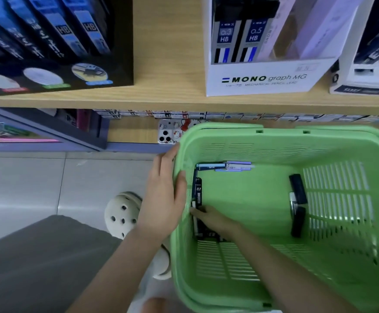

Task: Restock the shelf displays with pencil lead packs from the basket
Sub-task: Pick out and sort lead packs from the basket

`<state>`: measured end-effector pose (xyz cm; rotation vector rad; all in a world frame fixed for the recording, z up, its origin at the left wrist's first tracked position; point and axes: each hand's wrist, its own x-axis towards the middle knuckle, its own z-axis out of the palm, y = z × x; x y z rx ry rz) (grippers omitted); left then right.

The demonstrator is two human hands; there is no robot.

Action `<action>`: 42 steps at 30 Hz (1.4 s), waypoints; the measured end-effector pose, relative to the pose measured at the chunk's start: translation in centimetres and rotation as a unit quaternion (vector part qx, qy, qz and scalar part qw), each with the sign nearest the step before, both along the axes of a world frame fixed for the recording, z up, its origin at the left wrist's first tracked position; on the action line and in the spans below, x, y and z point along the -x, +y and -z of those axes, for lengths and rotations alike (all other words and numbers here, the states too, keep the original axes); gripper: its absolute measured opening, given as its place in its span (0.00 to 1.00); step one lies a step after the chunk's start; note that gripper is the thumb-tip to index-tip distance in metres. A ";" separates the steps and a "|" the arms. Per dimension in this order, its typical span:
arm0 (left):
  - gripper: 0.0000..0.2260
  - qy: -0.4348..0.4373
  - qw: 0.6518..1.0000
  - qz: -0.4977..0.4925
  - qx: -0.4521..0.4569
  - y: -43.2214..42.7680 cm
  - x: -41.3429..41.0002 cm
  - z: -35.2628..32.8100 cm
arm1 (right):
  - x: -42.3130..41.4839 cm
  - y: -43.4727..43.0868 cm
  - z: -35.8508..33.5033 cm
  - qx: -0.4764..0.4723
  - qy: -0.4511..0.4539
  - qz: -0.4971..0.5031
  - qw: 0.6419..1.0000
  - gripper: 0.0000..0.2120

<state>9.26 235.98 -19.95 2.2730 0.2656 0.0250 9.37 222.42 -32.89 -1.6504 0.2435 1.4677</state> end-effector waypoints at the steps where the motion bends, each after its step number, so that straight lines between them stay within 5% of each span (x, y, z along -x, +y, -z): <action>1: 0.21 -0.001 1.000 -0.003 -0.003 0.0 0.0 0.0 | 0.1 0.2 -0.2 -0.004 -0.004 0.017 1.000 0.11; 11: 0.10 -0.053 0.994 -0.068 -0.074 -1.3 1.8 -1.4 | -1.1 -0.6 -4.5 -0.015 -0.047 0.094 0.994 0.10; 18: 0.10 0.009 0.993 -0.098 0.071 -4.0 2.7 -3.7 | -3.9 -2.0 -13.5 -0.173 0.004 0.244 0.954 0.10; 23: 0.03 0.135 0.937 -0.161 0.279 -5.4 1.0 -7.0 | -5.1 -1.8 -19.4 -0.232 -0.019 0.301 0.925 0.16; 26: 0.06 0.165 0.889 -0.165 0.394 -5.9 0.2 -9.1 | -5.3 -1.7 -22.2 -0.243 -0.065 0.281 0.926 0.13; 30: 0.07 0.165 0.903 -0.100 0.383 -5.9 0.5 -11.8 | -4.9 -1.9 -24.8 -0.187 -0.167 0.199 0.947 0.12; 37: 0.17 0.169 0.899 -0.067 0.398 -5.6 1.3 -15.1 | -4.3 -2.6 -28.6 -0.193 -0.154 0.151 0.957 0.22; 42: 0.14 0.141 0.904 -0.033 0.402 -6.3 1.8 -16.9 | -3.3 -3.2 -30.8 -0.206 -0.149 0.191 0.948 0.18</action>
